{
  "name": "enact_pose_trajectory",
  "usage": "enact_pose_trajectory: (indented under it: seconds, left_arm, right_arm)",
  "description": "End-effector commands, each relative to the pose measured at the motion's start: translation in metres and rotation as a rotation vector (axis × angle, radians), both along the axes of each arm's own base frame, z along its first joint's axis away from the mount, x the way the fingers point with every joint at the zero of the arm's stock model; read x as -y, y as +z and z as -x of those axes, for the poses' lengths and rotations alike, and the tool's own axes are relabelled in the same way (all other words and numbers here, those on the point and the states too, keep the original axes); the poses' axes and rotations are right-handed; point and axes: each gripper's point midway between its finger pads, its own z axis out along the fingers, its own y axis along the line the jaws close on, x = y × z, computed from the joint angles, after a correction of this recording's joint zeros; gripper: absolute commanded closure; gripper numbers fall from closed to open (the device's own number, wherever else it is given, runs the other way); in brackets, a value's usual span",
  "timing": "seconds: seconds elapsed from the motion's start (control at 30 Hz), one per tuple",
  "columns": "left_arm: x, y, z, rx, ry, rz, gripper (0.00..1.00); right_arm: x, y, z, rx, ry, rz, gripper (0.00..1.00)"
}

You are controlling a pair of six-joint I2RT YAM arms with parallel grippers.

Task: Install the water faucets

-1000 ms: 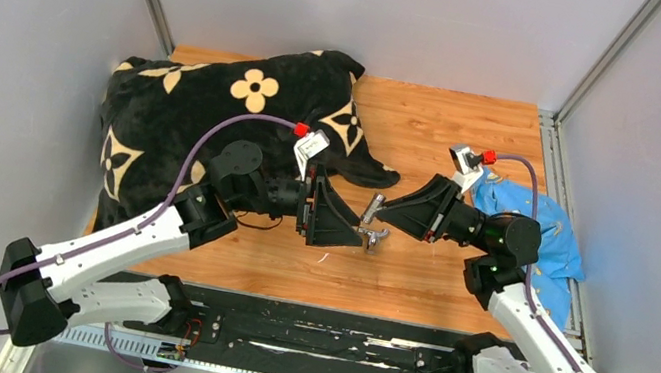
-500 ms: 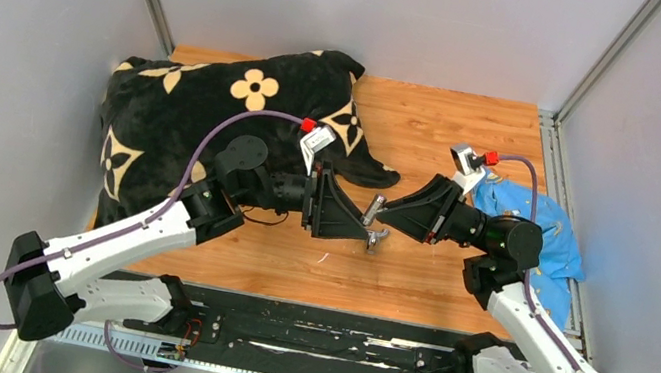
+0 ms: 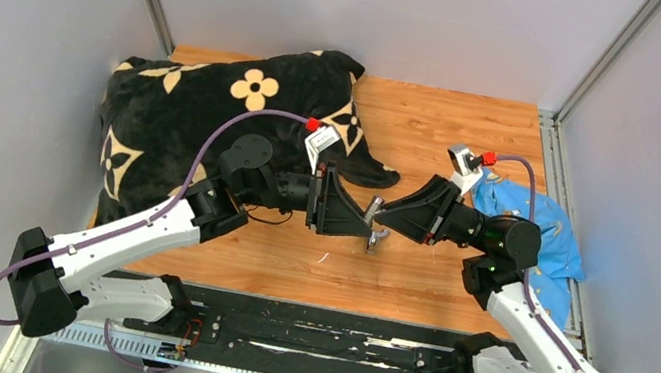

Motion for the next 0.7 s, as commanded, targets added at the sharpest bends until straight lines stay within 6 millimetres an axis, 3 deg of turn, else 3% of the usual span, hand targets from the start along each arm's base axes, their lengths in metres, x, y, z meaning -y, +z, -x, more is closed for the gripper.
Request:
enact_pose_trajectory:
  seconds: [0.0, 0.13, 0.43, 0.47, 0.5, 0.53, 0.6, 0.67]
  left_arm:
    - [0.002, 0.021, 0.002, 0.034, -0.005, 0.049, 0.57]
    - [0.003, 0.021, 0.002, 0.027, -0.005, 0.053, 0.59]
    - [0.004, 0.018, -0.001, 0.016, 0.007, 0.049, 0.99]
    - [0.004, 0.016, -0.001, 0.013, 0.012, 0.048, 0.99]
    - [0.004, 0.014, -0.002, 0.009, 0.019, 0.042, 1.0]
    - [0.003, 0.011, -0.003, 0.01, 0.026, 0.035, 1.0]
    - [0.001, 0.002, -0.009, 0.013, 0.065, -0.013, 1.0]
    - [-0.005, -0.013, -0.018, 0.025, 0.131, -0.11, 1.0]
  right_arm:
    - [-0.002, 0.004, 0.01, 0.061, 0.025, -0.005, 0.99]
    - [-0.003, 0.002, 0.011, 0.062, 0.026, 0.002, 0.99]
    - [-0.003, -0.002, 0.011, 0.063, 0.021, 0.018, 1.0]
    - [-0.004, -0.004, 0.01, 0.057, 0.015, 0.03, 1.0]
    - [-0.004, -0.007, 0.008, 0.051, 0.008, 0.048, 0.95]
    - [-0.006, -0.015, 0.004, 0.012, -0.002, 0.087, 0.84]
    - [-0.005, -0.026, -0.002, -0.006, -0.039, 0.151, 0.49]
    - [-0.001, -0.035, -0.009, -0.018, -0.111, 0.24, 0.29]
